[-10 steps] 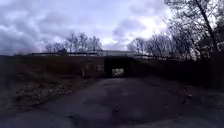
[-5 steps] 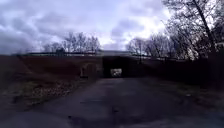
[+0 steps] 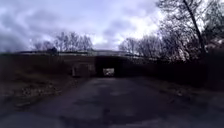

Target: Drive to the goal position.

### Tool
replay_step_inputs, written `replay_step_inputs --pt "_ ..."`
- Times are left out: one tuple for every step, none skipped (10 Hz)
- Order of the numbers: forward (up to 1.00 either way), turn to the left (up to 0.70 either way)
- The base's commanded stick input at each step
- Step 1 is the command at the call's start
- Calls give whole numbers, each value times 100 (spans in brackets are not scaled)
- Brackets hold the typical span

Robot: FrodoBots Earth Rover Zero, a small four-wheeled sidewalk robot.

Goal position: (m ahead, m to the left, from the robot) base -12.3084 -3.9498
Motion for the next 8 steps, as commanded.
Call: replay_step_inputs --pt "0 -70" --pt "0 -70" --pt "0 -70" --pt "0 -70" --pt "0 -70" --pt "0 -70" --pt "0 -70" --pt "0 -70"
